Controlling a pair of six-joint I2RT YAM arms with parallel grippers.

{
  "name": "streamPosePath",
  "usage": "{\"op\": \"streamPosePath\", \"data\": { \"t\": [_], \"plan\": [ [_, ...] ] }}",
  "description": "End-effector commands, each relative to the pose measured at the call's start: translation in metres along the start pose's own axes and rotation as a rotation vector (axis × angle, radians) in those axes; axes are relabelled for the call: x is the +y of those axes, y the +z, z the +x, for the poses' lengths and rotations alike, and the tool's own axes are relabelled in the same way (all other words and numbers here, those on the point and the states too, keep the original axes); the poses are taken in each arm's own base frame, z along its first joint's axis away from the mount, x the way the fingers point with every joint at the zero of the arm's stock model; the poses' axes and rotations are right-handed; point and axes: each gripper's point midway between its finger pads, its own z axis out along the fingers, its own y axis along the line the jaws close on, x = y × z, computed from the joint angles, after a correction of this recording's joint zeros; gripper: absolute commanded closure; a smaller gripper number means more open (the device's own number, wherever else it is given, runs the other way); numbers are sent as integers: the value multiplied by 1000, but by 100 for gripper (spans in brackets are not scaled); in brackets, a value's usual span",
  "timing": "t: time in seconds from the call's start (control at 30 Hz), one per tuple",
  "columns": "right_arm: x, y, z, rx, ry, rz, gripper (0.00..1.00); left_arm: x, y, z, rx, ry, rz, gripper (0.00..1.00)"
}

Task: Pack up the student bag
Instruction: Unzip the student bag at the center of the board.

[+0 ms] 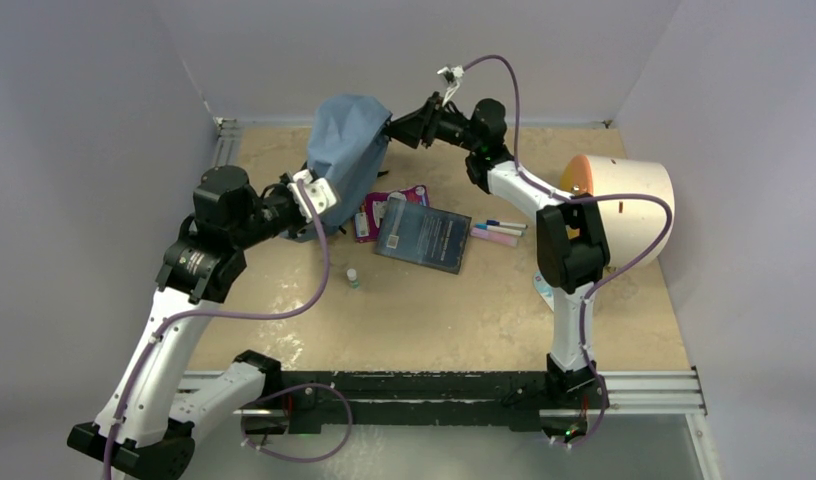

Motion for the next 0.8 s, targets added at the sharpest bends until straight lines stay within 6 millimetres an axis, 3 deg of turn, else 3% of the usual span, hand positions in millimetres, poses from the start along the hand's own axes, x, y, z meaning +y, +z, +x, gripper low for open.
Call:
{"op": "streamPosePath", "data": {
  "t": [0.0,0.33,0.47,0.77],
  "plan": [
    [14,-3,-13,-15,-47,-25,47,2,-4,-16,-61,40,-12,100],
    [-5,-1,-1,4,-12,8,53,2,-5,-15,-60,41,-13,100],
    [-8,-1,3,12,-2,10,47,2,-5,-14,-59,44,-15,100],
    [-16,-2,10,26,21,7,48,2,-3,-14,-58,43,-13,100]
  ]
}}
